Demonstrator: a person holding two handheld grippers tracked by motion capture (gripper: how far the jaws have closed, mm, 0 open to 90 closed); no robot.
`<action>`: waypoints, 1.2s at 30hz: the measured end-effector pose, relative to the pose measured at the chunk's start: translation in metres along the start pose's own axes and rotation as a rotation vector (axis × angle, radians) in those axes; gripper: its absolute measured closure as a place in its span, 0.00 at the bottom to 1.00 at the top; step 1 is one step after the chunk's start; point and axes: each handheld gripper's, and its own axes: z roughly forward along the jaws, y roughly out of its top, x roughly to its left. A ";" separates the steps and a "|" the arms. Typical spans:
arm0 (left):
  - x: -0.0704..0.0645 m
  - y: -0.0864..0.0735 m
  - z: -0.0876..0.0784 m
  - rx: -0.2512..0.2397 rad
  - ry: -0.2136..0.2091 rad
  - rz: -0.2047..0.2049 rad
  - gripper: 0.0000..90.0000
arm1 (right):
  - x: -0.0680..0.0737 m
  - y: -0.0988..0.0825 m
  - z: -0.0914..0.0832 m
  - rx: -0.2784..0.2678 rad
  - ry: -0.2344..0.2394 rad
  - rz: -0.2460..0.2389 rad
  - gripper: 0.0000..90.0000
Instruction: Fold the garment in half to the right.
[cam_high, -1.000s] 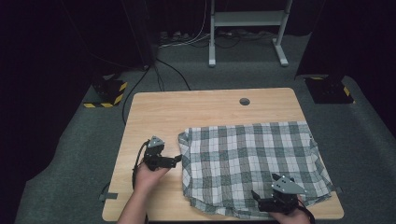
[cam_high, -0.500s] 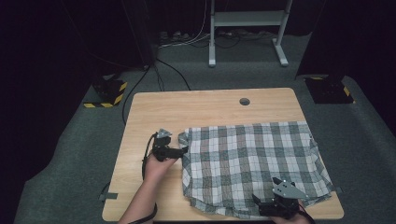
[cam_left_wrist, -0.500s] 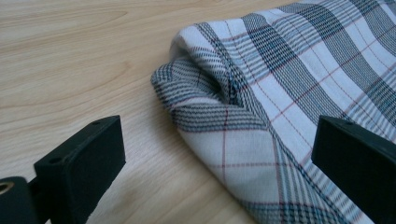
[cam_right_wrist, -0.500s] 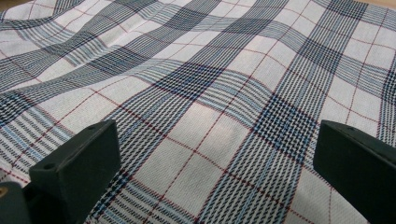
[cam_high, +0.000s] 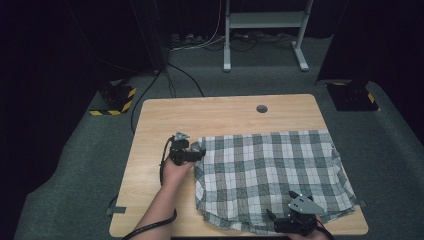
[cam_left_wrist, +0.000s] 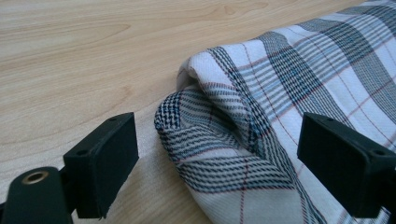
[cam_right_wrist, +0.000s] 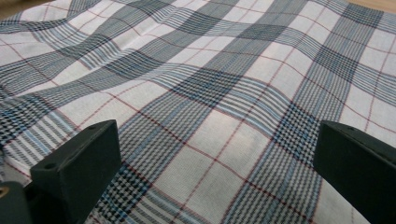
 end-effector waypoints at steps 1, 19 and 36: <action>0.001 0.000 0.001 0.001 0.001 -0.005 0.15 | 0.001 0.001 0.000 -0.001 0.001 -0.004 0.01; -0.003 -0.003 0.017 -0.010 -0.017 0.011 0.38 | 0.054 0.018 0.008 0.008 0.136 -0.049 0.01; -0.014 -0.004 0.019 -0.007 0.022 0.058 0.64 | 0.097 0.041 0.027 0.012 0.182 -0.063 0.00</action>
